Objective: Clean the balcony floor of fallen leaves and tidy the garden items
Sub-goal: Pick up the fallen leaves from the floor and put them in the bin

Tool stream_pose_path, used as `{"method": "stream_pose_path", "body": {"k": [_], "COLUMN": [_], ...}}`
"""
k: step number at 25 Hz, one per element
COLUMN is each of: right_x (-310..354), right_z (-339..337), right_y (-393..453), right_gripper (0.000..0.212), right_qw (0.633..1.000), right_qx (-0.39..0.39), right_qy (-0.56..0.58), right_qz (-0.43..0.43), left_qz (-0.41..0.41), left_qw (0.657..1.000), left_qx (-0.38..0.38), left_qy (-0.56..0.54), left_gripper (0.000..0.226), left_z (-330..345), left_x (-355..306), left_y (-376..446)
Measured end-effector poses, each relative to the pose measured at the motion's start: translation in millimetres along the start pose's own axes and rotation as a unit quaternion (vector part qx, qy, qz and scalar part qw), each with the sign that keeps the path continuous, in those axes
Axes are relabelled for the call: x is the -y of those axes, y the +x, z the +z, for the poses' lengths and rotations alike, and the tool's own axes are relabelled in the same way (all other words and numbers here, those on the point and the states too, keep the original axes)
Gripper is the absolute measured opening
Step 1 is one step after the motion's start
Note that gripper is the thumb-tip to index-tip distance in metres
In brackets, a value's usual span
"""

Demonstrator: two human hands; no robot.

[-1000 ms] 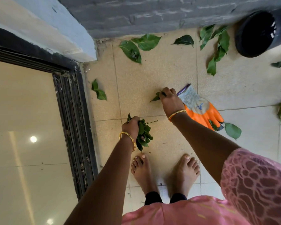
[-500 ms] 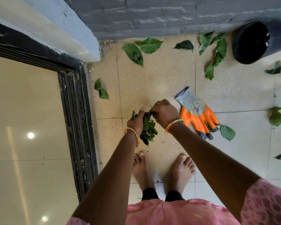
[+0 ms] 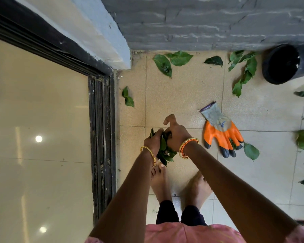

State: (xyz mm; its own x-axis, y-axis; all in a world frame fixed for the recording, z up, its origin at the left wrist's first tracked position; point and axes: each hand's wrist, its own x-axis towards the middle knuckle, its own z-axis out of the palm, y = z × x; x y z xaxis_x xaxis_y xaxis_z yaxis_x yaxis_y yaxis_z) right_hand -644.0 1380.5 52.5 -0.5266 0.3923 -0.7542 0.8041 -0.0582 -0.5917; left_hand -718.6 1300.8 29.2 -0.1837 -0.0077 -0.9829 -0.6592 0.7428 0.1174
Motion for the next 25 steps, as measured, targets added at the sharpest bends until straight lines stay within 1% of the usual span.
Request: {"method": "stream_pose_path", "body": {"k": [2, 3, 4, 5, 6, 7, 8, 9, 10, 11, 12, 13, 14, 15, 16, 18, 19, 21, 22, 23, 24, 25], "right_x": [9, 13, 16, 22, 29, 38, 46, 52, 56, 61, 66, 70, 72, 72, 68, 54, 47, 35, 31, 29, 28, 28], "right_z": [5, 6, 7, 7, 8, 10, 12, 15, 19, 26, 34, 41, 48, 54, 58, 65, 67, 64, 62, 61, 59, 57], "right_y": [14, 24, 35, 49, 63, 78, 94, 111, 127, 141, 152, 162, 169, 173, 176, 175, 170, 162, 156, 149, 138, 122], "right_gripper": [0.045, 0.044, 0.043, 0.041, 0.037, 0.032, 0.030, 0.033, 0.042, 0.054, 0.065, 0.072, 0.075, 0.074, 0.071, 0.059, 0.051, 0.040, 0.036, 0.033, 0.030, 0.028], "right_qw": [0.998, 0.996, 0.997, 0.998, 0.996, 0.993, 0.994, 0.998, 0.993, 0.970, 0.936, 0.907, 0.887, 0.877, 0.876, 0.878, 0.875, 0.869, 0.882, 0.912, 0.945, 0.968], "right_qx": [-0.036, -0.032, -0.004, 0.043, 0.082, 0.083, 0.044, -0.011, -0.045, -0.043, -0.029, -0.017, -0.016, -0.024, -0.031, -0.056, -0.070, -0.090, -0.104, -0.123, -0.150, -0.177], "right_qy": [-0.058, -0.078, -0.075, -0.039, 0.024, 0.081, 0.099, 0.045, -0.058, -0.186, -0.293, -0.364, -0.407, -0.427, -0.433, -0.428, -0.429, -0.431, -0.406, -0.344, -0.252, -0.145], "right_qz": [0.009, 0.018, 0.026, 0.034, 0.036, 0.030, 0.007, -0.037, -0.094, -0.149, -0.191, -0.212, -0.220, -0.219, -0.212, -0.204, -0.213, -0.224, -0.214, -0.188, -0.148, -0.098], "left_qz": [0.010, 0.020, 0.029, 0.031, 0.022, 0.015, 0.008, 0.004, 0.005, 0.006, 0.008, 0.005, 0.001, -0.002, -0.006, -0.009, -0.008, -0.012, -0.016, -0.017, -0.018, -0.026], "left_qw": [1.000, 0.999, 0.998, 0.996, 0.992, 0.988, 0.987, 0.986, 0.986, 0.985, 0.985, 0.985, 0.986, 0.986, 0.986, 0.987, 0.986, 0.986, 0.985, 0.983, 0.981, 0.981], "left_qx": [-0.021, -0.032, -0.045, -0.052, -0.066, -0.082, -0.096, -0.106, -0.114, -0.122, -0.123, -0.120, -0.116, -0.115, -0.114, -0.095, -0.078, -0.049, -0.036, -0.024, -0.016, -0.010], "left_qy": [-0.012, -0.023, -0.043, -0.072, -0.105, -0.127, -0.130, -0.128, -0.124, -0.122, -0.122, -0.121, -0.121, -0.121, -0.123, -0.132, -0.146, -0.158, -0.167, -0.181, -0.191, -0.194], "left_gripper": [0.051, 0.043, 0.036, 0.035, 0.045, 0.061, 0.073, 0.078, 0.078, 0.077, 0.077, 0.077, 0.075, 0.071, 0.066, 0.065, 0.070, 0.089, 0.095, 0.097, 0.094, 0.091], "left_z": [-15, -22, -30, -39, -50, -61, -72, -82, -92, -100, -107, -112, -115, -115, -112, -105, -103, -98, -96, -94, -91, -89], "left_x": [-1, -2, -5, -10, -15, -19, -23, -26, -29, -31, -33, -35, -34, -33, -31, -29, -29, -30, -29, -28, -27, -26], "left_y": [3, 5, 8, 11, 18, 25, 34, 42, 50, 57, 63, 69, 76, 82, 86, 90, 89, 83, 81, 78, 72, 66]}}
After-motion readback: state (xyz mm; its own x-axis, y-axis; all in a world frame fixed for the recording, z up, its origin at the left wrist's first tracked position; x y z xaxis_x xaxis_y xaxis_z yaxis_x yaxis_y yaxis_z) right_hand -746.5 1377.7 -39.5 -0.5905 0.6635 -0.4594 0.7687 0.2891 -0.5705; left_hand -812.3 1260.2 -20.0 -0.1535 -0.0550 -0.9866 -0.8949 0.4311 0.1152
